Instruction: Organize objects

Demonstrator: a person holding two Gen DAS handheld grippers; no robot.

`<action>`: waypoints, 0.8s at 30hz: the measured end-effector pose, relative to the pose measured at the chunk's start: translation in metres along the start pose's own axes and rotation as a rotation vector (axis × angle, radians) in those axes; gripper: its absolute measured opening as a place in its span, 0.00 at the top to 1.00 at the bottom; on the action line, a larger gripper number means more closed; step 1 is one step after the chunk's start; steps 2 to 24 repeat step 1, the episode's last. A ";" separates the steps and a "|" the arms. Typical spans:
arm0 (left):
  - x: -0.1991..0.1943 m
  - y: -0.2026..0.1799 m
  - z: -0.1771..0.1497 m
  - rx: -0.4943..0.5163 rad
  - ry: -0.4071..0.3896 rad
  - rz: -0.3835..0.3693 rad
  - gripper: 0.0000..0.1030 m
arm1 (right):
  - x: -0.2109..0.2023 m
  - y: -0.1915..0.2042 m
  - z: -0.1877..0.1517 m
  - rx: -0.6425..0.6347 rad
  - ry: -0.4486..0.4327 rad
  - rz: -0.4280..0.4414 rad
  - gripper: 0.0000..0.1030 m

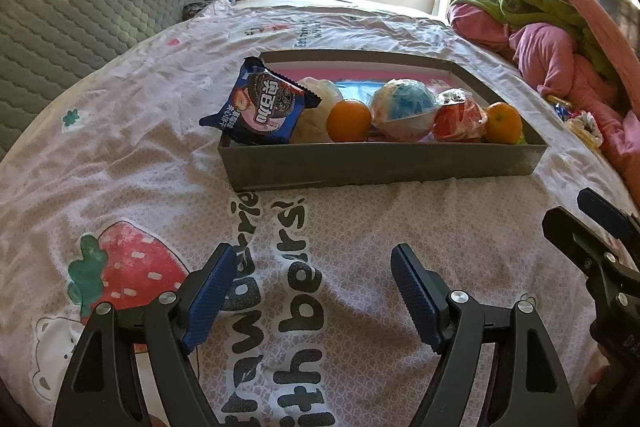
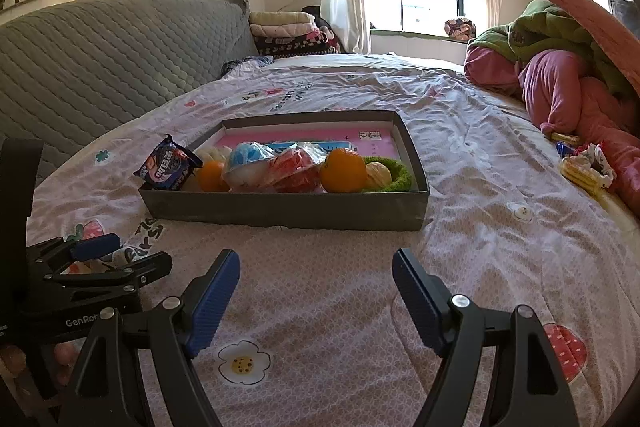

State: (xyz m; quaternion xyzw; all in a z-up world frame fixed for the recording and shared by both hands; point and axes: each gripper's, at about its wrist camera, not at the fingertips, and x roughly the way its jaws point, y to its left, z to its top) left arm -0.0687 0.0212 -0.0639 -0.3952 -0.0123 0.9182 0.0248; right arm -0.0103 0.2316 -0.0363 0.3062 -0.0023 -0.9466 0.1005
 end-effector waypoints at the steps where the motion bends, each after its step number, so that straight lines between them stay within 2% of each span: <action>1: 0.000 0.000 0.000 0.000 0.000 0.001 0.22 | 0.000 0.000 0.000 -0.001 0.000 0.000 0.24; 24: 0.000 0.000 0.000 0.000 0.000 0.001 0.22 | 0.000 0.000 0.000 -0.001 0.000 0.000 0.24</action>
